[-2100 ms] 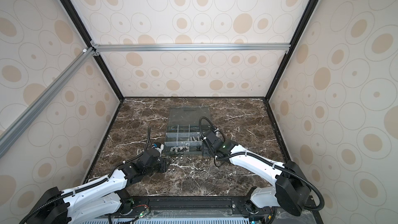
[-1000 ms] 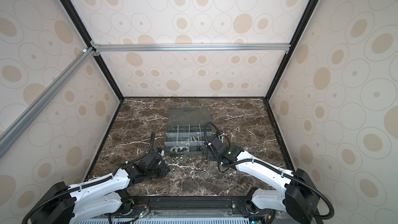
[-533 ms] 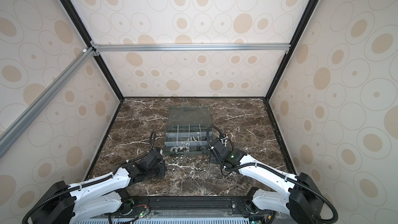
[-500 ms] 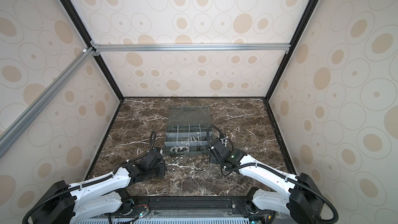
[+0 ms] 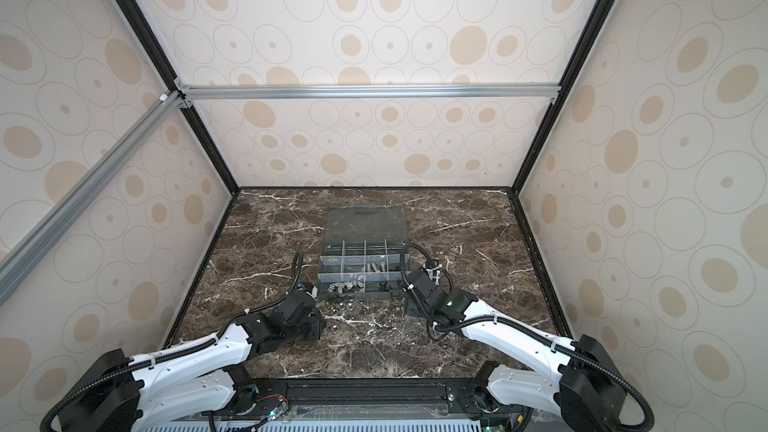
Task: Sort the screws and nuts into containers
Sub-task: 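Lower the left gripper onto a silver hex nut and close, then lift the silver hex nut with the left gripper over the box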
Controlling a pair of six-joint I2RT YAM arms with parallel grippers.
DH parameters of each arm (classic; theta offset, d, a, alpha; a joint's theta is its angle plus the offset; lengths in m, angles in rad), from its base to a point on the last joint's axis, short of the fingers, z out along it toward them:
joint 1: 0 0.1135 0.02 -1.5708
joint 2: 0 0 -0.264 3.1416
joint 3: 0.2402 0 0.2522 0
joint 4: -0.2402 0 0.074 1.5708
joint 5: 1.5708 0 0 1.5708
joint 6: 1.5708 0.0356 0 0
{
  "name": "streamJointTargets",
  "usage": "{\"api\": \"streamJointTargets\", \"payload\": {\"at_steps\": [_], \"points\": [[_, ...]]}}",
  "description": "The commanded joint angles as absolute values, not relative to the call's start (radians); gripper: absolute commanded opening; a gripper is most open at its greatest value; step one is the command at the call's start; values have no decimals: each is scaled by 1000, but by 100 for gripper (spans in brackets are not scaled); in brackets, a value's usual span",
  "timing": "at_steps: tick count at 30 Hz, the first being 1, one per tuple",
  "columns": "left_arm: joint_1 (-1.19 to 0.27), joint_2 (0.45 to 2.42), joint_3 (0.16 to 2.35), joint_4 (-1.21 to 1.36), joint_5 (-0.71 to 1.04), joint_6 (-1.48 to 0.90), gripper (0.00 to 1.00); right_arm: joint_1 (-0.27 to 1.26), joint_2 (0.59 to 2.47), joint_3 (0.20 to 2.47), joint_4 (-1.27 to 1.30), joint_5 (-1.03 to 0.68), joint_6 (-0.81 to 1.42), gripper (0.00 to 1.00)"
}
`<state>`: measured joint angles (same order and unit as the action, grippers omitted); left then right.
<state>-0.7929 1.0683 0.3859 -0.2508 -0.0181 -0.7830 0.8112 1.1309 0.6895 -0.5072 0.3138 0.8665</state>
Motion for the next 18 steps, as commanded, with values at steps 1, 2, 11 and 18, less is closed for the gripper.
{"api": "streamJointTargets", "payload": {"at_steps": [1, 2, 11, 18], "points": [[-810, 1101, 423, -239, -19, -764, 35, 820, 1130, 675, -510, 322, 889, 65], [-814, 1112, 426, -243, -19, -764, 35, 820, 1129, 675, -508, 322, 891, 66], [-852, 1221, 487, -343, -110, -763, 32, 826, 1126, 659, -502, 322, 913, 65], [-876, 1269, 517, -383, -138, -737, 22, 828, 1111, 653, -509, 332, 919, 65]]}}
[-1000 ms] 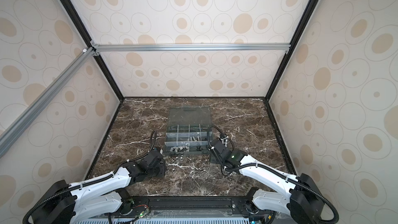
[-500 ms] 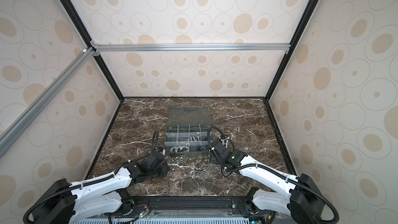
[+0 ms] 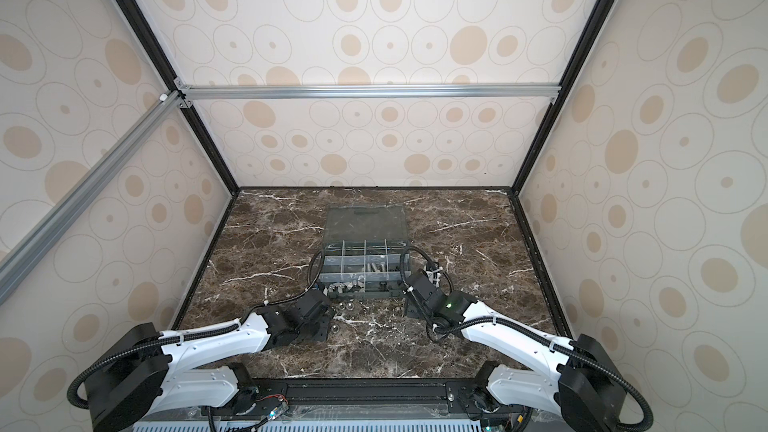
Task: Sort the screws and nuts into containers
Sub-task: 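Lift the silver hex nut with the left gripper over the box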
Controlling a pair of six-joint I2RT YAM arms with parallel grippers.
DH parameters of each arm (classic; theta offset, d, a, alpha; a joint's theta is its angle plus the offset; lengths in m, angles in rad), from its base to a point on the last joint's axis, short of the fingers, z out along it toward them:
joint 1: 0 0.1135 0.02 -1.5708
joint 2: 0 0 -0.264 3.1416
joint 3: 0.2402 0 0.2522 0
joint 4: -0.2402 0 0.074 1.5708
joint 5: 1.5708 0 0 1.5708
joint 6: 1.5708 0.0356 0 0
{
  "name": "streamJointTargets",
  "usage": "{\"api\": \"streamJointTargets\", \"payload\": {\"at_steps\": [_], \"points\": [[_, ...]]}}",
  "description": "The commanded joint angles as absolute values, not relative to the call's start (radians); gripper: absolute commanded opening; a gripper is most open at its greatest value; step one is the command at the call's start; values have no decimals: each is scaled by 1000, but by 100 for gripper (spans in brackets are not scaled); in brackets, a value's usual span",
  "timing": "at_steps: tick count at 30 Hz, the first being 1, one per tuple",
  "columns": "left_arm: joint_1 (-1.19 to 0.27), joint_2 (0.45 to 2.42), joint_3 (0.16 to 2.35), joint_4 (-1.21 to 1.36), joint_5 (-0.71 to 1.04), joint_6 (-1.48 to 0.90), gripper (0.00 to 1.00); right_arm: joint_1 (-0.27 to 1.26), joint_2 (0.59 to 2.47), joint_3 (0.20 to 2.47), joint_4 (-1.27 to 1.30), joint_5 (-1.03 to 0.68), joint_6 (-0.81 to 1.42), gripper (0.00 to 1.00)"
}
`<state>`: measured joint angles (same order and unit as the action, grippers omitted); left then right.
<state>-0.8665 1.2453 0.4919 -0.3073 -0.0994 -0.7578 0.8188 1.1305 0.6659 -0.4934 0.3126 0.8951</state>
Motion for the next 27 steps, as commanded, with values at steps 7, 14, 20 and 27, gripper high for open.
{"api": "streamJointTargets", "payload": {"at_steps": [7, 14, 20, 27], "points": [[-876, 1263, 617, -410, -168, -684, 21, 828, 1106, 653, -514, 334, 921, 65], [-858, 1336, 849, -412, -210, -563, 23, 829, 1119, 678, -533, 330, 901, 65], [-793, 1475, 1008, -319, -204, -491, 24, 828, 1105, 693, -553, 344, 890, 65], [-711, 1610, 1115, -253, -136, -437, 23, 827, 1043, 664, -564, 360, 905, 65]]}}
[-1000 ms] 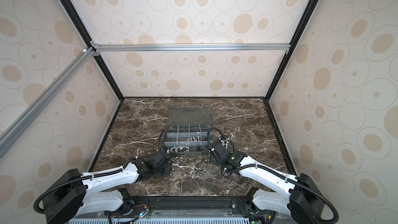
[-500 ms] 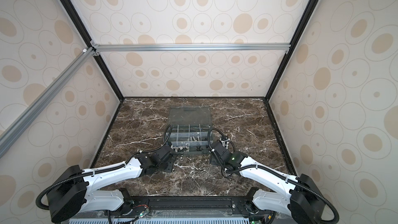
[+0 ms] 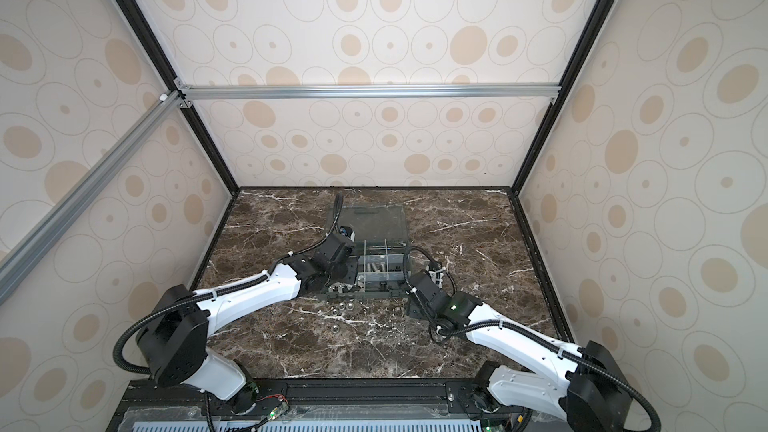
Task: Sort the screws and nuts into containers
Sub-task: 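Lift the silver hex nut with the left gripper over the box, then lower the hex nut into an empty compartment and open the left gripper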
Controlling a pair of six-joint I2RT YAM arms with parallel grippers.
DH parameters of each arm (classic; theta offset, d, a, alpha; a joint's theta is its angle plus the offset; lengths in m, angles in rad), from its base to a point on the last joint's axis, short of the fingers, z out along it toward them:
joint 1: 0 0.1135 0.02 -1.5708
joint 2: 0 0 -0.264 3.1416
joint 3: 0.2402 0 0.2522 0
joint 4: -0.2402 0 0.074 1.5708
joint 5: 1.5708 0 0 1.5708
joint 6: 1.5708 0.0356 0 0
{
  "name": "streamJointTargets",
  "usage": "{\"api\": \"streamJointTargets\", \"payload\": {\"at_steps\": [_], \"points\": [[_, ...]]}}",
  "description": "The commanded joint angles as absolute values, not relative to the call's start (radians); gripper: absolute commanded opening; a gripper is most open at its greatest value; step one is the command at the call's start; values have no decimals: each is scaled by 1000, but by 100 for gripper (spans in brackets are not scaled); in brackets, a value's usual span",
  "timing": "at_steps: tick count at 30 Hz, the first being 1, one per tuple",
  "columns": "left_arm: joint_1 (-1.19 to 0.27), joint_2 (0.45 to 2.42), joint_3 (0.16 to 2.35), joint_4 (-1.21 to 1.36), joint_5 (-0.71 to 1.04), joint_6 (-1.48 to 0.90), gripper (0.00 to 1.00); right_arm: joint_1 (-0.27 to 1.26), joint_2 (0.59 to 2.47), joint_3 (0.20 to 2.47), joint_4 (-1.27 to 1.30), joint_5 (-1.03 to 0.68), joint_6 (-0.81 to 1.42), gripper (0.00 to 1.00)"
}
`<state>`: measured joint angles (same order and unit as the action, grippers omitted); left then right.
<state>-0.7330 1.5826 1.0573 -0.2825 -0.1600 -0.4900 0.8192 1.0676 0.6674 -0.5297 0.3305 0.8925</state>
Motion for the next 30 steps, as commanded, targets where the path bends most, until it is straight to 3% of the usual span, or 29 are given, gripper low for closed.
{"api": "streamJointTargets", "payload": {"at_steps": [1, 5, 9, 12, 23, 30], "points": [[-702, 1627, 1124, -247, -123, -433, 24, 828, 1037, 664, -571, 365, 906, 65], [-680, 1670, 1141, -228, -81, -434, 26, 828, 1026, 663, -589, 369, 913, 65], [-673, 1674, 1137, -205, -74, -455, 47, 829, 1023, 659, -597, 367, 923, 65], [-668, 1656, 1124, -184, -70, -467, 53, 828, 1022, 662, -601, 369, 925, 65], [-657, 1468, 928, 23, -57, -503, 57, 831, 1048, 660, -589, 356, 924, 65], [-652, 1366, 842, 25, -105, -502, 57, 831, 1109, 643, -521, 323, 903, 65]]}}
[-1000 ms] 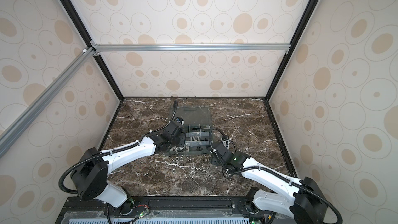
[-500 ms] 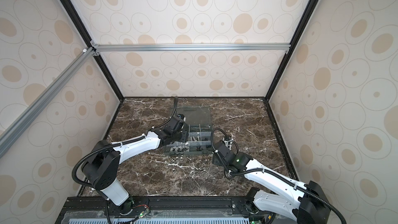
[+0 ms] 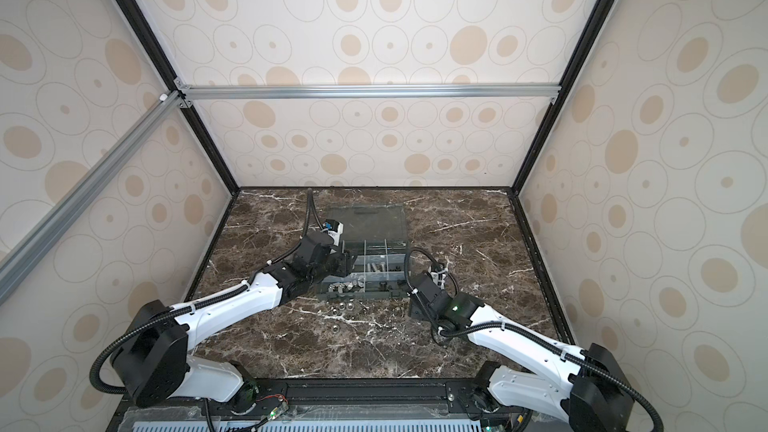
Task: Sort the screws and nuts into containers
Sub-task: 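Lower the hex nut into an empty compartment and open the left gripper, then reach the right gripper across to the hex nuts while the left gripper draws back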
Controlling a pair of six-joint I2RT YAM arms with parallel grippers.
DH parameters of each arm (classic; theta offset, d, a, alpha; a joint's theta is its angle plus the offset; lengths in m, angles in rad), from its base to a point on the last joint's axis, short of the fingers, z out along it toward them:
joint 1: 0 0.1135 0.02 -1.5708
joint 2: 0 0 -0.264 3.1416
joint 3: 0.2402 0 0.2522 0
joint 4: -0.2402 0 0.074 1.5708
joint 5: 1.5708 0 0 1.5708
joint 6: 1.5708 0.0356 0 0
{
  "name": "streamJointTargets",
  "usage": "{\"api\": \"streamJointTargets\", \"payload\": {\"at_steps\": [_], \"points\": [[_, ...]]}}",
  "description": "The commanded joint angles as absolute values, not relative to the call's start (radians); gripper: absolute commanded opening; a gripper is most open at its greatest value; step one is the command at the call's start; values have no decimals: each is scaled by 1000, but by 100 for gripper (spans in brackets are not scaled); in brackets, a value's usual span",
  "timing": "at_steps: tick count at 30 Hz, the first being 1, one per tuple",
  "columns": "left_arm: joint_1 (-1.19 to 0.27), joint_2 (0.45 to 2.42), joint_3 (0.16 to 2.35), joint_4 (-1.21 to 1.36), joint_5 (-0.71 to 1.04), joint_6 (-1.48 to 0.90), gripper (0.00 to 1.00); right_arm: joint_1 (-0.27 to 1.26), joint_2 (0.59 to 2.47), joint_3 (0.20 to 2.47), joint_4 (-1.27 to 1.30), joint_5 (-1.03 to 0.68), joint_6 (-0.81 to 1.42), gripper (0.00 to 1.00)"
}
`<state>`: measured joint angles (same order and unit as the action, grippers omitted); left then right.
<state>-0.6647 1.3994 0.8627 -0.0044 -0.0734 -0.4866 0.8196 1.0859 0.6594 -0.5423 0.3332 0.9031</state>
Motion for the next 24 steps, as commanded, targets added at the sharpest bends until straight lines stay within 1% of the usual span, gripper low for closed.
{"api": "streamJointTargets", "payload": {"at_steps": [1, 5, 8, 12, 15, 18, 21, 24], "points": [[-650, 1354, 832, 26, -110, -501, 57, 831, 1127, 644, -507, 315, 896, 65], [-649, 1297, 787, 43, -125, -522, 57, 830, 1220, 682, -459, 248, 836, 65], [-649, 1253, 740, 57, -139, -543, 57, 838, 1323, 768, -466, 206, 767, 65], [-645, 1198, 696, 46, -176, -548, 57, 870, 1448, 895, -478, 184, 685, 65], [-644, 1149, 673, 19, -219, -544, 58, 912, 1513, 955, -420, 133, 615, 65], [-637, 1074, 639, 4, -277, -530, 58, 969, 1564, 982, -334, 81, 546, 65], [-629, 980, 606, -13, -342, -532, 58, 995, 1625, 1013, -279, 9, 529, 65], [-623, 872, 554, -5, -369, -531, 59, 1014, 1691, 1070, -295, -30, 525, 65]]}}
